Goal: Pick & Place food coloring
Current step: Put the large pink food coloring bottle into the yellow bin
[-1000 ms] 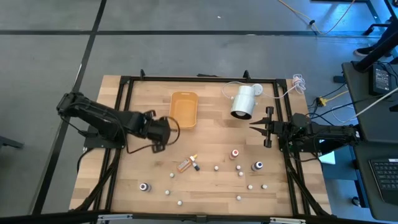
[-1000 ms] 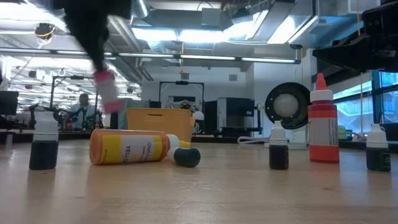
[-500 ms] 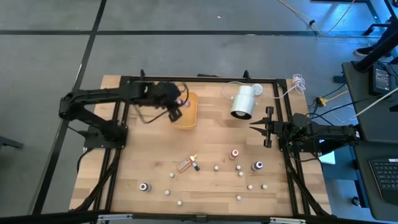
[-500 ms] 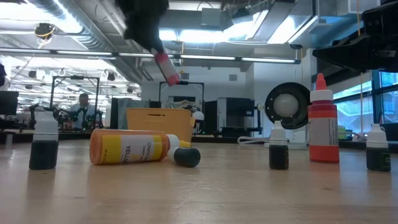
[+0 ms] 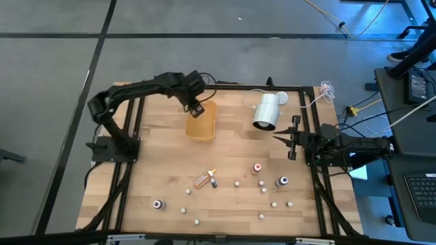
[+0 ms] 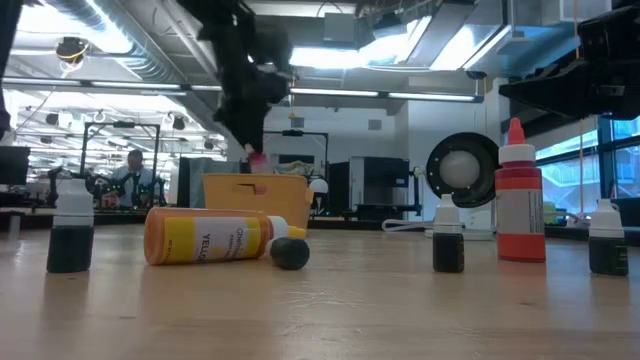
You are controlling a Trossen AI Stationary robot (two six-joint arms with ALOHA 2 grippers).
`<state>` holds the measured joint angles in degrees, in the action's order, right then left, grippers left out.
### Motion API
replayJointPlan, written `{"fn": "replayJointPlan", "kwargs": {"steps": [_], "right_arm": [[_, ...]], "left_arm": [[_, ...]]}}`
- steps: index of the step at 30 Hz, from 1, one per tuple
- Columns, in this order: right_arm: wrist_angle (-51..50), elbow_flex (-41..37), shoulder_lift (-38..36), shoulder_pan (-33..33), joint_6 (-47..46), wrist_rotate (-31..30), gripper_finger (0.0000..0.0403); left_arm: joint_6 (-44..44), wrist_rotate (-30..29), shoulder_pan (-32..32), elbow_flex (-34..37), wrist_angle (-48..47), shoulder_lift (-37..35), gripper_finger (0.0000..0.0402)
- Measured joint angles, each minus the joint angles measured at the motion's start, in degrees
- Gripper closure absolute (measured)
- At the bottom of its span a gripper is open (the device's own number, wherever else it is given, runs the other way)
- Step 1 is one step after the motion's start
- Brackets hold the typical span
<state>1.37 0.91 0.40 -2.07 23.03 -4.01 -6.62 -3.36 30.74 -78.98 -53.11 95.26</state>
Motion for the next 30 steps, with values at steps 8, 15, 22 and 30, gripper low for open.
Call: {"fn": "replayJointPlan", "kwargs": {"steps": [8, 15, 22, 30], "right_arm": [[0.0, 0.0, 0.0, 0.0, 0.0, 0.0, 0.0336], [0.0, 0.0, 0.0, 0.0, 0.0, 0.0, 0.0336], [0.0, 0.0, 0.0, 0.0, 0.0, 0.0, 0.0336], [0.0, 0.0, 0.0, 0.0, 0.0, 0.0, 0.0336]], "left_arm": [[0.7, 0.0, 1.8, -4.9, -4.2, 8.0, 0.028], [1.0, -0.1, 1.8, -5.2, -6.4, 10.7, 0.0273], [3.1, 0.0, 1.8, -5.2, -6.6, 11.0, 0.0267], [4.4, -2.6, 1.8, -5.2, -6.7, 10.6, 0.0261]]}}
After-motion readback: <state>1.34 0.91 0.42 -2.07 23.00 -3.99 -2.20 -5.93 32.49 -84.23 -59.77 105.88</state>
